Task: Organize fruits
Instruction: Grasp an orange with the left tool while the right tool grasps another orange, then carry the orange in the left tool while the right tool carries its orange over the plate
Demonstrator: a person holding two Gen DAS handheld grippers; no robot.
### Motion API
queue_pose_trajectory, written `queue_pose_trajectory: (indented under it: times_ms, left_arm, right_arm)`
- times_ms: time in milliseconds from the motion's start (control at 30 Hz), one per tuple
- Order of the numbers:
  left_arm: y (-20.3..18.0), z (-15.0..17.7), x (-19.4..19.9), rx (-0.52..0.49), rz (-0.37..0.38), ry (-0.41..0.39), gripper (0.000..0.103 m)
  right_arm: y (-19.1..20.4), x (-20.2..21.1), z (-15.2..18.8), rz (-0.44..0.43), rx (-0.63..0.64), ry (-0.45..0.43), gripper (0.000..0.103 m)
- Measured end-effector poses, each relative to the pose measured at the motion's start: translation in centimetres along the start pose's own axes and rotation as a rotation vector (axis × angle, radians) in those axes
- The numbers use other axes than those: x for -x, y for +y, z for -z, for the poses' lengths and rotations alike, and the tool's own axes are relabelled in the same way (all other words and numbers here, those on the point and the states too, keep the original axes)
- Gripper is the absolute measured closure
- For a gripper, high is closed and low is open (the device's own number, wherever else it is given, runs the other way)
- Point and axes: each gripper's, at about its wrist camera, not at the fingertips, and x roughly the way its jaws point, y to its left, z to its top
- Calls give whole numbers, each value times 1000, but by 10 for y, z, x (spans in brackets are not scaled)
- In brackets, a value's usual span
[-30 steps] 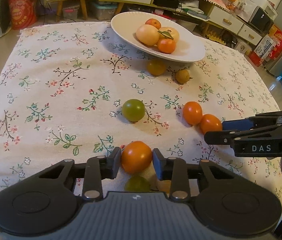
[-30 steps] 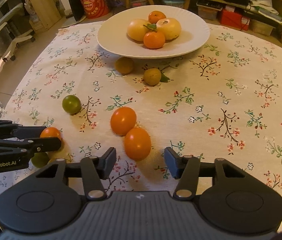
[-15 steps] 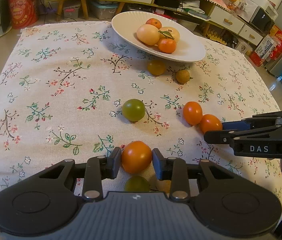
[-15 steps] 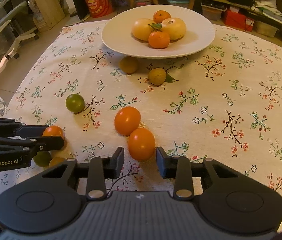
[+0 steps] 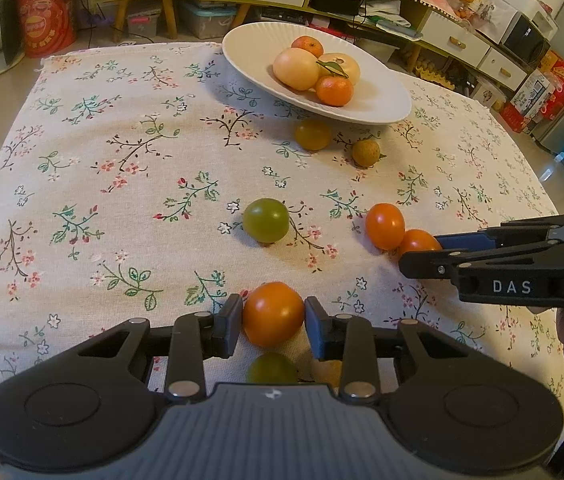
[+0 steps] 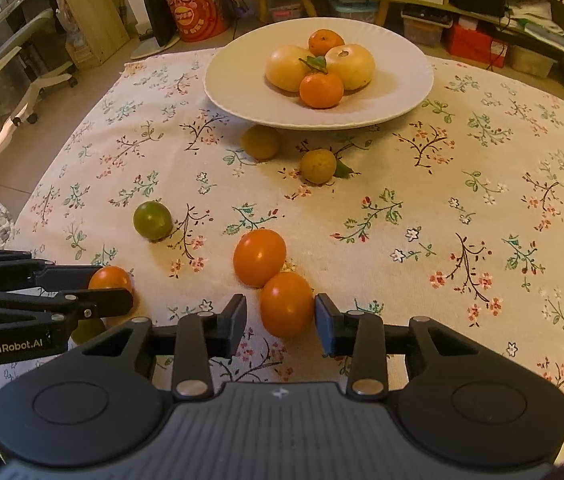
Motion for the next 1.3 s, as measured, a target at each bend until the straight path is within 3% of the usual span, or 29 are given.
queue_pose_trajectory:
  times_ms: [167,633,1300]
  left_arm:
    - [0,0,1,4,2,-2,91]
    - [-3,-5,7,18,17,-16,92]
    - [-20,-41,16,63,68,-97,92]
  right_arm:
    - [1,0,0,1,8,-2,76]
    - [-2,9,-5,-16,-10,-7,76]
    - [-30,34,-30,-42,-147,-103,76]
